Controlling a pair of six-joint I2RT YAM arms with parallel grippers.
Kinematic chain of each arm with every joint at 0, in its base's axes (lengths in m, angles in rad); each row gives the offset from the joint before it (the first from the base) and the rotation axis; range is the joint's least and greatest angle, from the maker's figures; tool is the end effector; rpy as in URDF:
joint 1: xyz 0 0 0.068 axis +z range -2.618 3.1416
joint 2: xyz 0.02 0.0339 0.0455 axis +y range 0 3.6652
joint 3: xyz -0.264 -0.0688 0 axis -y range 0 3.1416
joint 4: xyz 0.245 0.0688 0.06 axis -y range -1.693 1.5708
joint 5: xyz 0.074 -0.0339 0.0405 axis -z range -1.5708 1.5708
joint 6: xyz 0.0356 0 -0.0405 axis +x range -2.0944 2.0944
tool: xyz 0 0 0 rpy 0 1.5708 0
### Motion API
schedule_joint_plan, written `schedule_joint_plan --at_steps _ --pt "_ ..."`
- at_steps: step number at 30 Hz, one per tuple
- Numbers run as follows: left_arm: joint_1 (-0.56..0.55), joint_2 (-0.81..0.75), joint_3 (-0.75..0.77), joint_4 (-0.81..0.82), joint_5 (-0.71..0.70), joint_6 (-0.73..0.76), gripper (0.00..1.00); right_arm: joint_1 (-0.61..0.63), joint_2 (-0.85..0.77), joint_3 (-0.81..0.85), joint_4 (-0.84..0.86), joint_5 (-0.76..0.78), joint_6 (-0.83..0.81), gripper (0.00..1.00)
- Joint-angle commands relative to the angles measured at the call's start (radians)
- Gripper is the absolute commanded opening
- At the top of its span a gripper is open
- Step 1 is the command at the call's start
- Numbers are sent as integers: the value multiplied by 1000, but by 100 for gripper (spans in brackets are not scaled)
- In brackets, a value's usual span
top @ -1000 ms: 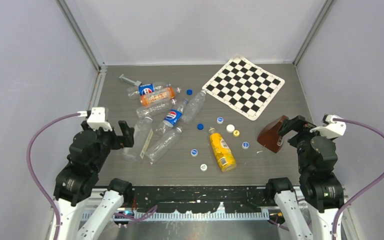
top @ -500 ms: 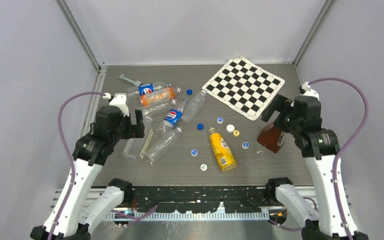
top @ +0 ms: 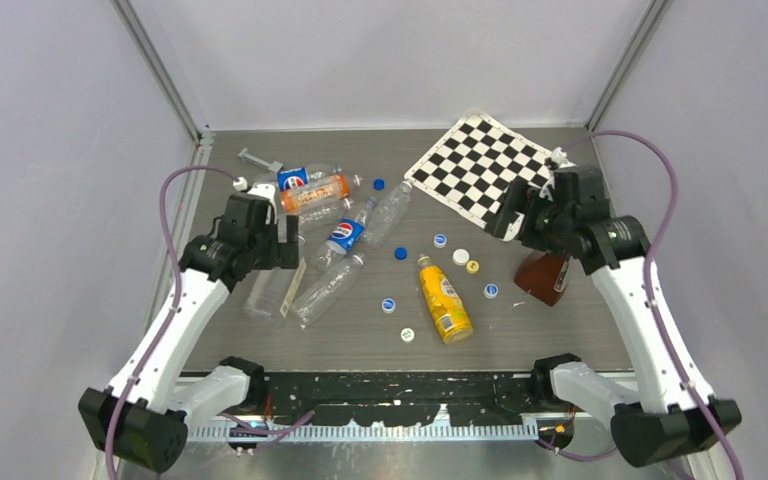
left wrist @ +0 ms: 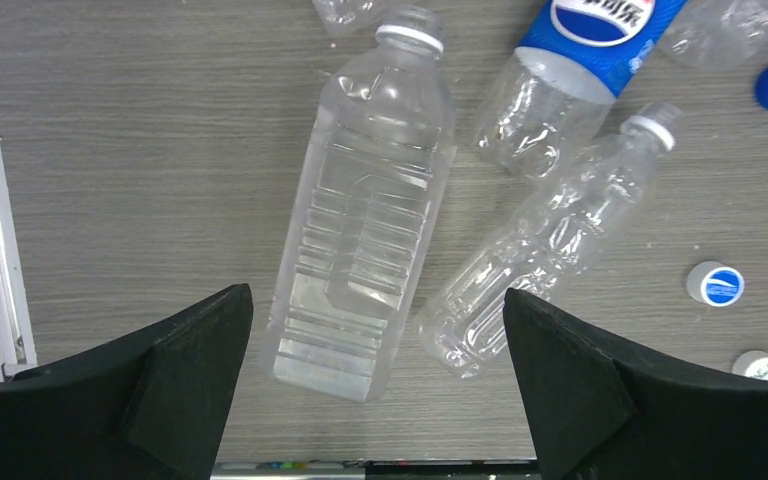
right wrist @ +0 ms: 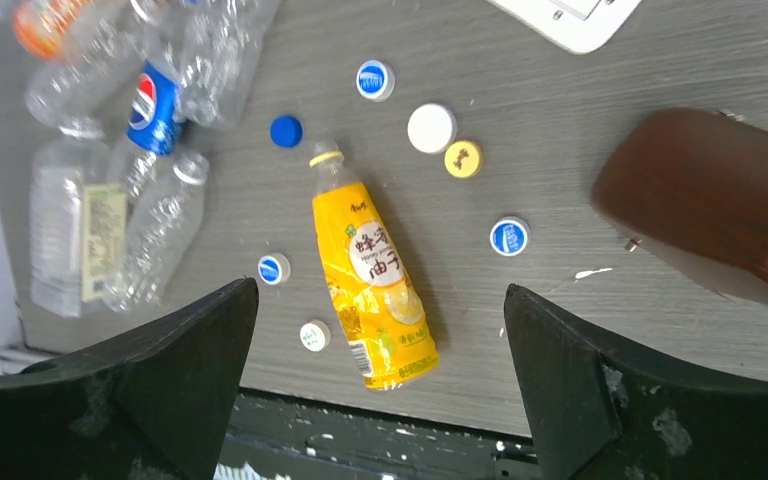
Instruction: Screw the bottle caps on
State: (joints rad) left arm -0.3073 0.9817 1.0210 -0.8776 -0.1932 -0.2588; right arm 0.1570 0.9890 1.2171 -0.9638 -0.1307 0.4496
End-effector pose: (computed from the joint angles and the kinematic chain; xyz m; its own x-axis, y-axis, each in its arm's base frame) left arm 0.1819 -0.0505 0.3216 -0.7297 -0.0319 -0.6830 -0.0127 0.9994 -0.0331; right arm 0.1781 0.0329 0.3746 -0.7058 0.3245 -0.6297 0.0625 0.9140 0.4010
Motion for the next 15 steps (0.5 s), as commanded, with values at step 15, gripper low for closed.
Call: schedule_joint_plan --at_steps 15 --pt "38 90 -57 114 -17 28 100 267 589 113 87 235 -55 95"
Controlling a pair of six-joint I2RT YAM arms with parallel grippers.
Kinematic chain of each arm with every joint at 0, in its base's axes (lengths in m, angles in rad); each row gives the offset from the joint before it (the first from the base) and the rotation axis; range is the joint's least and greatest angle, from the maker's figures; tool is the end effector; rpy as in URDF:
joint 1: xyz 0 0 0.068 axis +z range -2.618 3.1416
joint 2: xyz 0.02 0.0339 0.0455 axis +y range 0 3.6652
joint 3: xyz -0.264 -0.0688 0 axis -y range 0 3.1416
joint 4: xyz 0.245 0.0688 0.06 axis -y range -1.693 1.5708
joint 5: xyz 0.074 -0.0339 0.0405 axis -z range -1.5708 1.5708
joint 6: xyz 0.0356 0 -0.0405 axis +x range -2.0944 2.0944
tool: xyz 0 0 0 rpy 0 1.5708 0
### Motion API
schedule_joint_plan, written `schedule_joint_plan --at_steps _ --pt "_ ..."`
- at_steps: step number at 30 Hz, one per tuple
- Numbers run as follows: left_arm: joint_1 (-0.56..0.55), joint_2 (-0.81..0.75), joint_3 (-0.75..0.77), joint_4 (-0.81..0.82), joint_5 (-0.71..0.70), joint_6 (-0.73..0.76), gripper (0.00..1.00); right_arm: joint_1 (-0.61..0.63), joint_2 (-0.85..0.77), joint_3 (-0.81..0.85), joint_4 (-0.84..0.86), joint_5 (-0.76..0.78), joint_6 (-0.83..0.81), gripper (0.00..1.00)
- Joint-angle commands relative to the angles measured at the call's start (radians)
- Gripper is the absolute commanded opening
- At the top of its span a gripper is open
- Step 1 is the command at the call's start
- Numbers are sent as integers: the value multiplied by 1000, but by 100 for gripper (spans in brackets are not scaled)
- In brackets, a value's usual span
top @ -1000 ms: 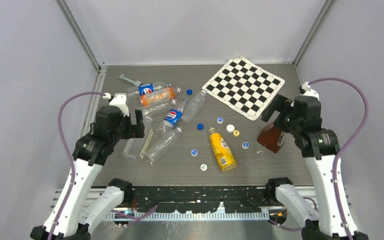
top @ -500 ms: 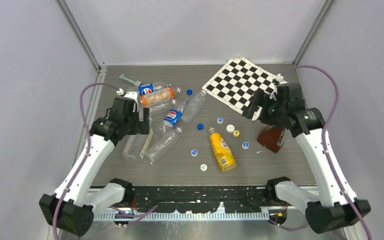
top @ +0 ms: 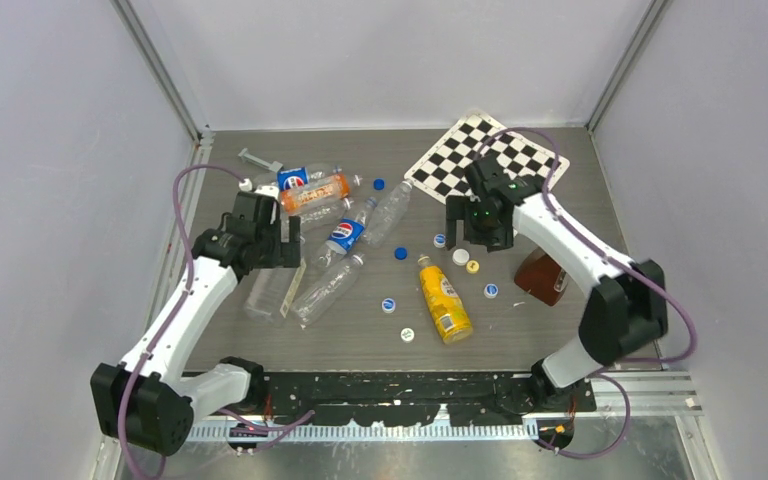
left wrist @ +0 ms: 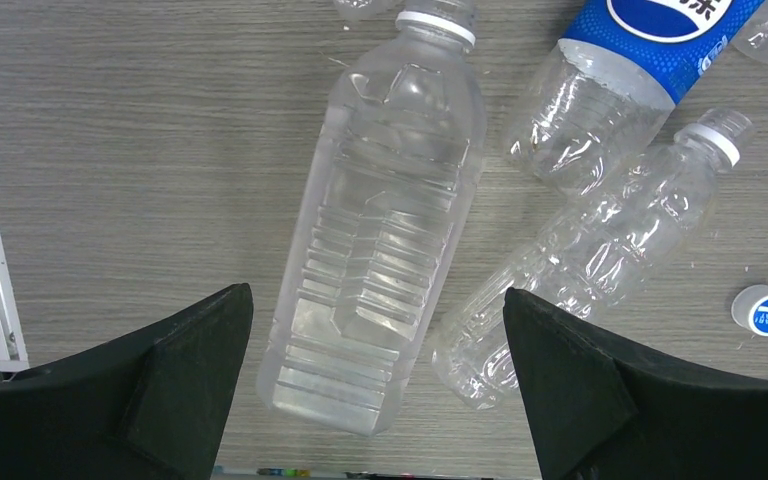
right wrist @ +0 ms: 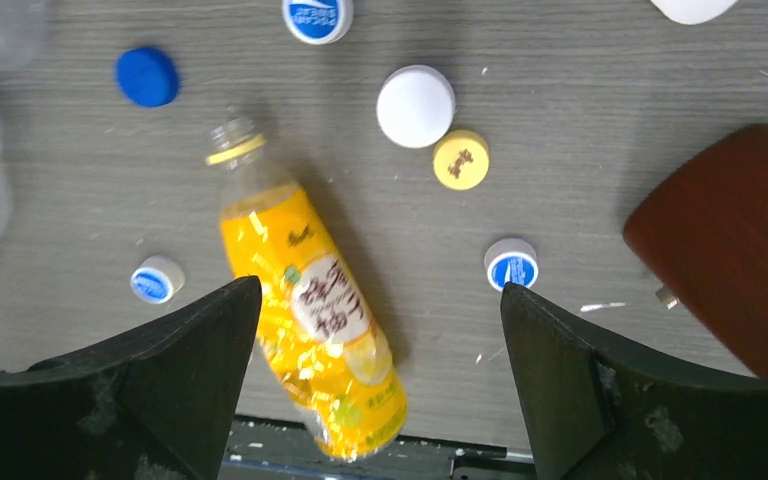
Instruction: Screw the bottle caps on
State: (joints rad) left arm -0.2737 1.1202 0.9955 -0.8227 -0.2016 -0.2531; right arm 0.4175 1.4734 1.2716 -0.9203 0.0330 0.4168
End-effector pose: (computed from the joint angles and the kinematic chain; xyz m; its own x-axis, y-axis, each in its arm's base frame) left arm 0.2129 -0.0524 0.2918 -0.7949 -0.0317 -0.6059 -0.0483 0.9988 0.0112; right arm 0.2691 0.1181 0.2872 -0.9119 0.0381 -0.4087 -0.0252 0.9886 0.1484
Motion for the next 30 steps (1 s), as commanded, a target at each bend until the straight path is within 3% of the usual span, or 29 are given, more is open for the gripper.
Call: schedule_joint_plan --at_steps 1,8,15,30 --pt "5 -57 -40 63 -9 24 100 8 154 71 49 78 -25 95" --pt "5 -67 -38 69 -18 35 100 7 366 136 93 102 -63 81" --pt "5 -68 -40 71 -18 38 100 1 449 151 132 89 -69 68" --pt "5 -48 -36 65 -18 41 100 -57 452 60 205 23 -56 63"
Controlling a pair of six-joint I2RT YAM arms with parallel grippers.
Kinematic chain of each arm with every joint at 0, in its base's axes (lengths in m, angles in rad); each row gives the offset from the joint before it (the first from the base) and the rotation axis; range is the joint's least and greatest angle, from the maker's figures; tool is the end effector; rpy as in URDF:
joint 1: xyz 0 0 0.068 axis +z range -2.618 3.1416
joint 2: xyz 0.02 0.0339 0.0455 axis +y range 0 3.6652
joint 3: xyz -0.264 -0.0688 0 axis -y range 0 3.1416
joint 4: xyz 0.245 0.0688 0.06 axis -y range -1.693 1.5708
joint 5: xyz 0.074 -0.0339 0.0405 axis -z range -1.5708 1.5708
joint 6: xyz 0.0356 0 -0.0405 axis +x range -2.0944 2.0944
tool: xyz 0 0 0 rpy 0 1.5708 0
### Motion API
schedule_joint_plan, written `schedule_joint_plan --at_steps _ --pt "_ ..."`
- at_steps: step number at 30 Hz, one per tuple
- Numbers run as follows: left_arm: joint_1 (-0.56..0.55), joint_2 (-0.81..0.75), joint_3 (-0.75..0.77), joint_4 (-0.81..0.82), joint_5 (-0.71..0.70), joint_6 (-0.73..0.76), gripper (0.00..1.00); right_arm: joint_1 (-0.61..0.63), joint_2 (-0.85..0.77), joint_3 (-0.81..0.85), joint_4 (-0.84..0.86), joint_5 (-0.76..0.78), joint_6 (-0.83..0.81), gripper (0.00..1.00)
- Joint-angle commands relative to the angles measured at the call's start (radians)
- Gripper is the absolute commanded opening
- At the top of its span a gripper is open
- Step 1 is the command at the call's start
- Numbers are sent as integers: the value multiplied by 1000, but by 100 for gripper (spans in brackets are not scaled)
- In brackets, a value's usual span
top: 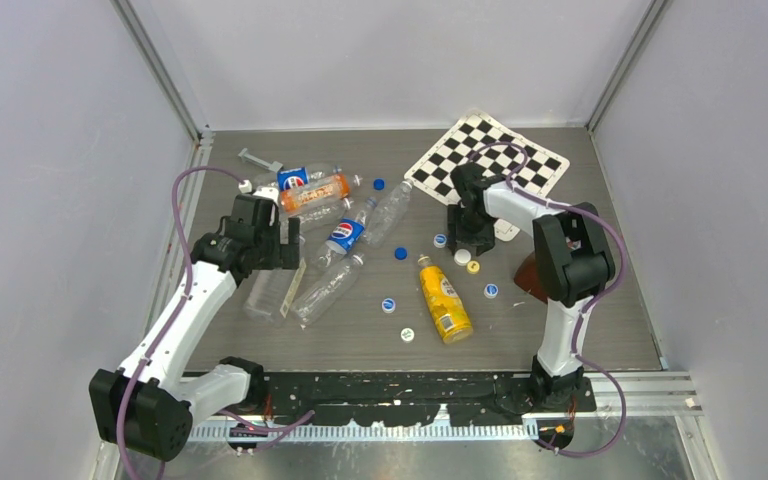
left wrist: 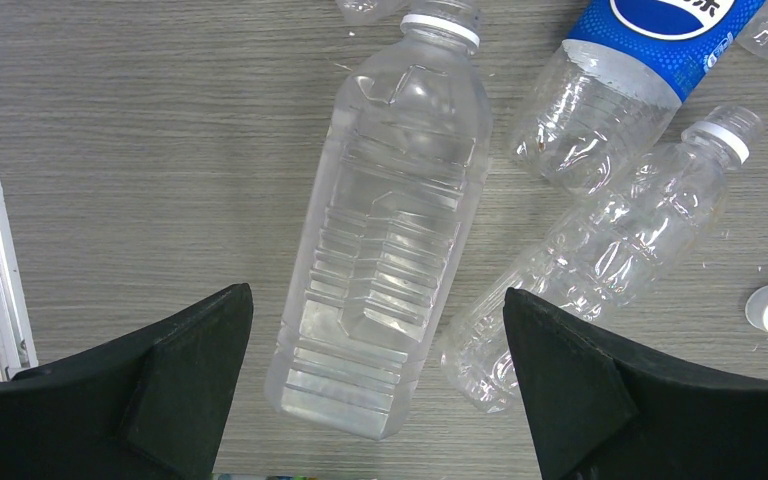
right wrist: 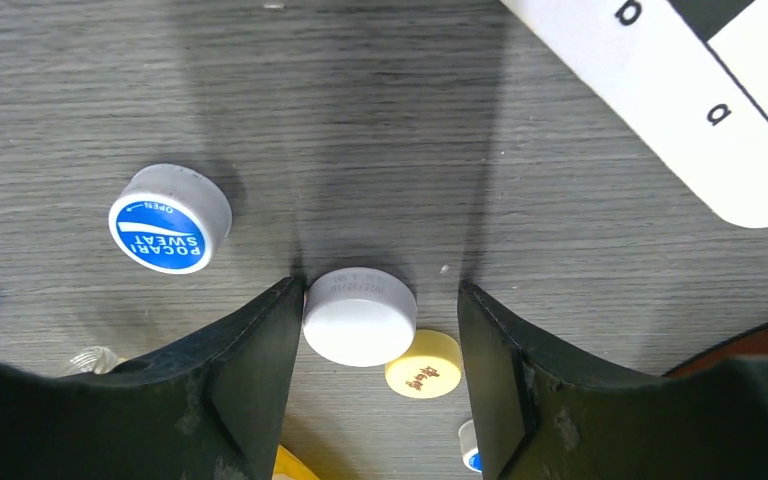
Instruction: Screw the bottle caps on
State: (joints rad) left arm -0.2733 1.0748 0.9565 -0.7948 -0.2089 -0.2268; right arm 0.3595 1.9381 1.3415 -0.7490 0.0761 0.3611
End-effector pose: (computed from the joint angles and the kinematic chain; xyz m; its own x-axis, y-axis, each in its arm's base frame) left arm 0.2054 -0.0499 0.2902 -0.7744 -0.0114 -0.6325 -0.0330 0.9992 0.0225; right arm 0.3526 0.1296 0.1651 -0.9719 0.0111 -0.2351 0.0091 0.9999 0.0096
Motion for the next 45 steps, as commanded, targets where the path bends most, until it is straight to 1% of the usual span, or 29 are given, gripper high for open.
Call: schedule_joint_plan --at_steps 1,4,13,20,26,34,39,42,45 --pt "4 -2 4 37 -11 15 100 1 -12 -12 35 -22 0 63" --pt "5 0 4 36 -11 14 100 1 -17 -29 37 -28 6 61" --pt "5 0 2 37 -11 14 100 1 -65 -80 50 -43 14 62" --pt "5 1 2 37 -8 12 100 4 -72 -91 54 -60 19 63" --pt "5 4 2 37 -4 12 100 16 -73 -95 50 -39 16 62" --pt "5 5 0 37 -1 12 100 34 -56 -93 50 -33 13 54" --pt "5 3 5 34 21 23 100 35 -81 -92 42 -33 12 43" --pt "5 0 4 38 41 39 100 36 -119 -96 45 -38 15 35" --pt "5 5 0 41 34 63 100 37 -159 -106 60 -53 17 31"
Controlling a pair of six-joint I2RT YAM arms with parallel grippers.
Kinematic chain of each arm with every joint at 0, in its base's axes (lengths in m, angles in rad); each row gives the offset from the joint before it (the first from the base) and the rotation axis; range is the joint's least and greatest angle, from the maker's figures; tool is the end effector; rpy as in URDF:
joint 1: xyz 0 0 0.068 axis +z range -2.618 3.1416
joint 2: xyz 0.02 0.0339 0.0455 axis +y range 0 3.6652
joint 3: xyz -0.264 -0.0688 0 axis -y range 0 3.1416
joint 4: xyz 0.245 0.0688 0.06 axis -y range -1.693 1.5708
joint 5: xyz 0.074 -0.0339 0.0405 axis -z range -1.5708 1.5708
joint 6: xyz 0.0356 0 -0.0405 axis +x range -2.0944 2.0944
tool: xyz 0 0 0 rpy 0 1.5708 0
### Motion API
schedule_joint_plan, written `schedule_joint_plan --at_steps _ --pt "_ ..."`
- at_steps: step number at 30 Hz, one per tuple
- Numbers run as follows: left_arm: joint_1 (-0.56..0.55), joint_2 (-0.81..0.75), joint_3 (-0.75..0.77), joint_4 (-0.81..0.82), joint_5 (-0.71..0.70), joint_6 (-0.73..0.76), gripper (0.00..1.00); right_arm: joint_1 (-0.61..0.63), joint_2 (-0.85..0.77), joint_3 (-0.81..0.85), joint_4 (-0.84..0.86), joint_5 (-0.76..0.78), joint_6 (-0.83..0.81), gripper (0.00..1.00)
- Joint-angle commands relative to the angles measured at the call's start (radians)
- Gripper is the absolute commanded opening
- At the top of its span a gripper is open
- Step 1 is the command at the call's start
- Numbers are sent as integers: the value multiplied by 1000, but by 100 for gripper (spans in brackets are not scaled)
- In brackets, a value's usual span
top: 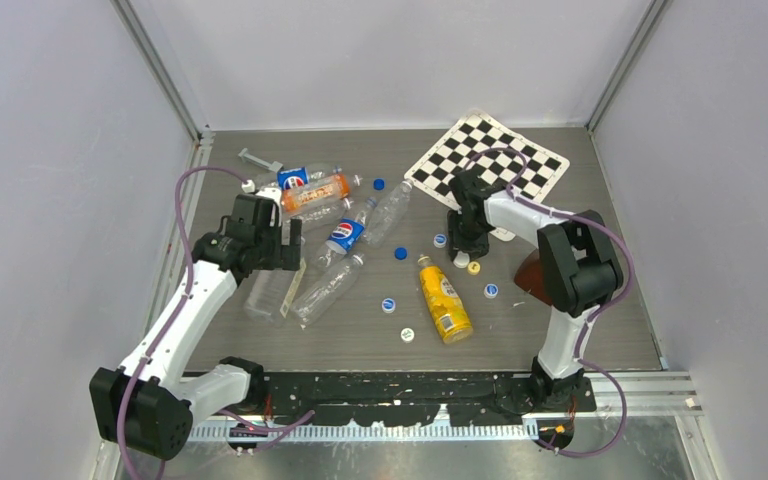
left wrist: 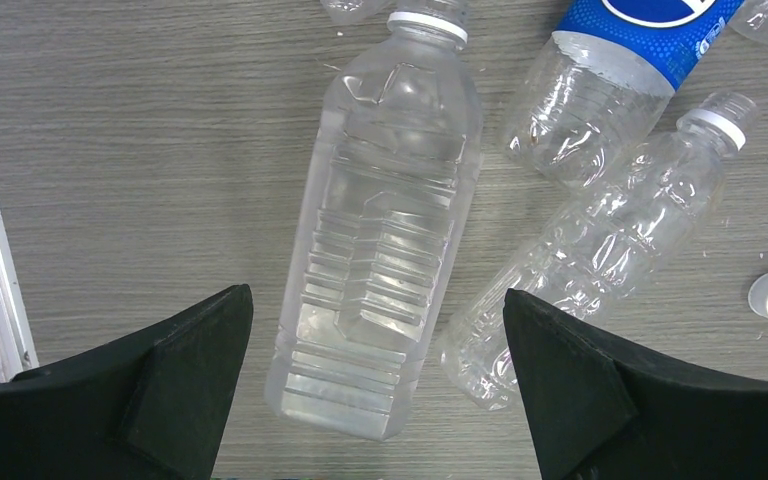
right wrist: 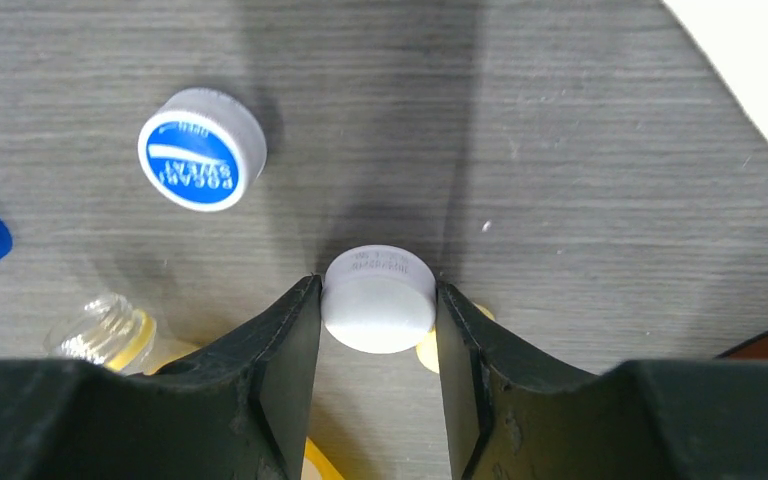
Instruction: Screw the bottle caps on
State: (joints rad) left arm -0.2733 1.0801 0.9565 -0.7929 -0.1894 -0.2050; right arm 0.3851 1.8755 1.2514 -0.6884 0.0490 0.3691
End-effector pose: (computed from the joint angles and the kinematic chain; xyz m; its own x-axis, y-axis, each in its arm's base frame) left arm 0.2064 -0.0509 0.2892 -0.7795 0.0109 -0.6263 -0.0040 0.9997 0.0224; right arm 0.3353 0.1340 0.1649 -0.9669 -0.0031 -0.2553 -0.0159 0.9987 0.0480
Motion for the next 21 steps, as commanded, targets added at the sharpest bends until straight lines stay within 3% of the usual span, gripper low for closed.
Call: schedule_joint_plan --at_steps 1,21 --pt "5 8 -1 38 3 50 100 12 -117 -21 2 -30 9 30" --pt "5 399 113 -83 1 141 100 14 -286 -115 107 -124 -13 30"
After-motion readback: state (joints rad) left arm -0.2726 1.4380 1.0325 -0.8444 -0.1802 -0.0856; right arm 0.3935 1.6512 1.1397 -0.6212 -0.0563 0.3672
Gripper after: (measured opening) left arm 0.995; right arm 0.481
